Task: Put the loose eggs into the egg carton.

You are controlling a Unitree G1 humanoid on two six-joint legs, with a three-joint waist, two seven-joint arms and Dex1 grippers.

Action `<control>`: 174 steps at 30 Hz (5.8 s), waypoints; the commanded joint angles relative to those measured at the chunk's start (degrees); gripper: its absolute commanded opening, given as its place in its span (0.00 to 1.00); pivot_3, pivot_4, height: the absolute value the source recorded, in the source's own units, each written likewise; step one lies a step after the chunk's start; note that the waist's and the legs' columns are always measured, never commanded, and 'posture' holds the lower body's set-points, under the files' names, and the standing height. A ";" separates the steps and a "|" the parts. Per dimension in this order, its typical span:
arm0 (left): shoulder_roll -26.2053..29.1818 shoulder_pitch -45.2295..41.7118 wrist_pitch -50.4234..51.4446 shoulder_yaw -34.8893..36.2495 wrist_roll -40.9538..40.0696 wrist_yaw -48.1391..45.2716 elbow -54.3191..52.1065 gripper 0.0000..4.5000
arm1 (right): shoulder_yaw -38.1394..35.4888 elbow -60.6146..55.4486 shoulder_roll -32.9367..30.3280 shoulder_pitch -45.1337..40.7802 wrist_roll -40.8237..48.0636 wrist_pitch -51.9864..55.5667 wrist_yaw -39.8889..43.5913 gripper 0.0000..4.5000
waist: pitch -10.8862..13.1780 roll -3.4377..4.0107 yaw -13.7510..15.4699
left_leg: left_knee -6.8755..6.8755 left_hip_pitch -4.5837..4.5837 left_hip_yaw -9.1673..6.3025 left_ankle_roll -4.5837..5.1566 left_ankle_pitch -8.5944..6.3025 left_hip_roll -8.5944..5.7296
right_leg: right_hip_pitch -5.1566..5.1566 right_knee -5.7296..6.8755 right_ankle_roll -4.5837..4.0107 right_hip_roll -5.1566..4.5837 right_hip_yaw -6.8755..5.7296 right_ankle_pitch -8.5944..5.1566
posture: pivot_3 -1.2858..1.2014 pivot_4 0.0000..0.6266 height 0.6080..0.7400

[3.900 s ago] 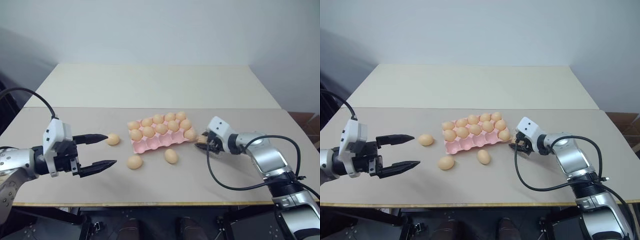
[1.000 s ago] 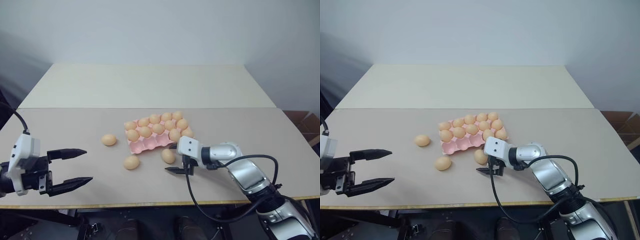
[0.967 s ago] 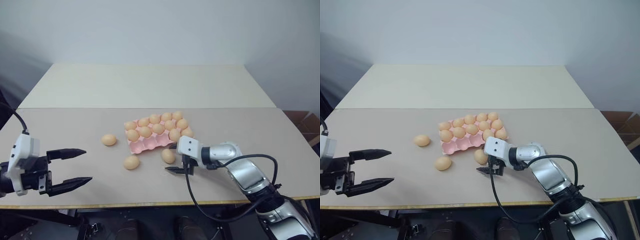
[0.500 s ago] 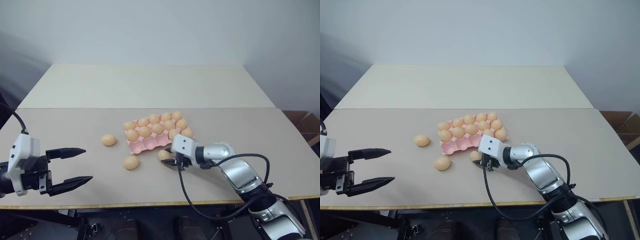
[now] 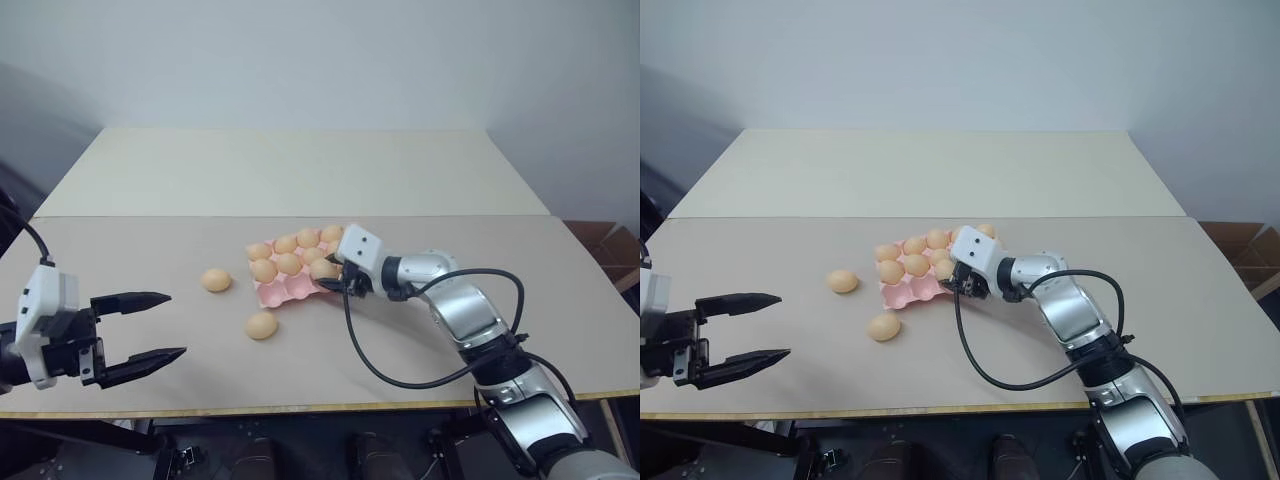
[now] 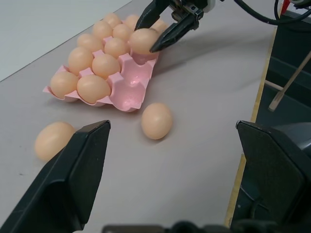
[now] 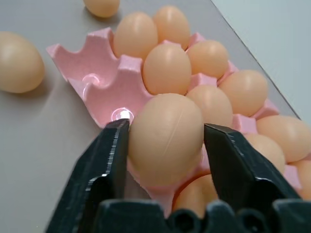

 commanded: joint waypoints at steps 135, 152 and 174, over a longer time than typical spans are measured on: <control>-4.42 -13.56 -10.09 -9.67 13.84 11.38 14.74 0.99 | -34.51 -17.26 -29.30 23.35 36.13 -3.79 19.95 1.00 | -0.15 -0.10 1.63 | 0.01 0.62 0.09 -0.33 -0.27 0.03 | 0.68 -0.26 0.02 -0.11 -0.02 -0.04 | 0.52 0.24 1.00; -16.07 -53.77 -34.21 -36.51 34.68 8.60 72.26 0.99 | -37.07 -22.13 -29.59 25.54 38.31 -2.46 17.62 1.00 | -0.17 -0.17 1.51 | 0.02 0.50 0.01 -0.08 -0.12 -0.08 | 0.78 -0.28 0.40 -0.06 -0.04 0.20 | 0.52 0.24 1.00; -13.58 -50.00 -35.17 -31.82 28.86 2.15 63.86 0.52 | -37.32 -22.80 -29.07 26.82 38.54 -3.16 16.20 1.00 | -0.18 -0.18 1.36 | 0.03 0.49 -0.01 -0.08 -0.12 -0.05 | 0.75 -0.25 0.42 -0.08 -0.05 0.20 | 0.52 0.24 1.00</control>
